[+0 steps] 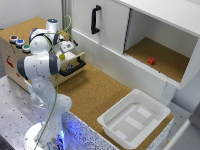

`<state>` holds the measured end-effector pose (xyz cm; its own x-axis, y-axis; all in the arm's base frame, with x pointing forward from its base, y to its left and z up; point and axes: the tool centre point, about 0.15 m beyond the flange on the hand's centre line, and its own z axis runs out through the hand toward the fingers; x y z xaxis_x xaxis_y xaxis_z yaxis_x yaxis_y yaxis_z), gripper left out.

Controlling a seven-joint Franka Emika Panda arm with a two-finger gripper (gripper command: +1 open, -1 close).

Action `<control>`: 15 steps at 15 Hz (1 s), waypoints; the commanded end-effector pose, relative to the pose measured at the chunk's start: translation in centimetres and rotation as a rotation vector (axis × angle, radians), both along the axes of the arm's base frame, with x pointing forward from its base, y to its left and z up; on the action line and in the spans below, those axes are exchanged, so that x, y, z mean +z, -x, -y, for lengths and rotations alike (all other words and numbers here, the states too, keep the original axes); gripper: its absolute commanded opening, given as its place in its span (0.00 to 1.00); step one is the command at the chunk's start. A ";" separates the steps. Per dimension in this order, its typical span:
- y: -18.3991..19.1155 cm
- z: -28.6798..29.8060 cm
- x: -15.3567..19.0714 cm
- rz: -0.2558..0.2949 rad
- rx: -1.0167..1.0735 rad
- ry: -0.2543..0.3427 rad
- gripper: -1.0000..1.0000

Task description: Put the purple block on top of the drawer

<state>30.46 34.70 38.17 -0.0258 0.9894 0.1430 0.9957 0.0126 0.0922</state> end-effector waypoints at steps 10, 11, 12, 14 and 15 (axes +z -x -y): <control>-1.4 -11.3 9.6 0.075 0.140 0.061 0.00; -1.4 -11.3 9.6 0.075 0.140 0.061 0.00; -1.4 -11.3 9.6 0.075 0.140 0.061 0.00; -1.4 -11.3 9.6 0.075 0.140 0.061 0.00; -0.4 -9.0 8.6 0.124 0.152 -0.054 0.00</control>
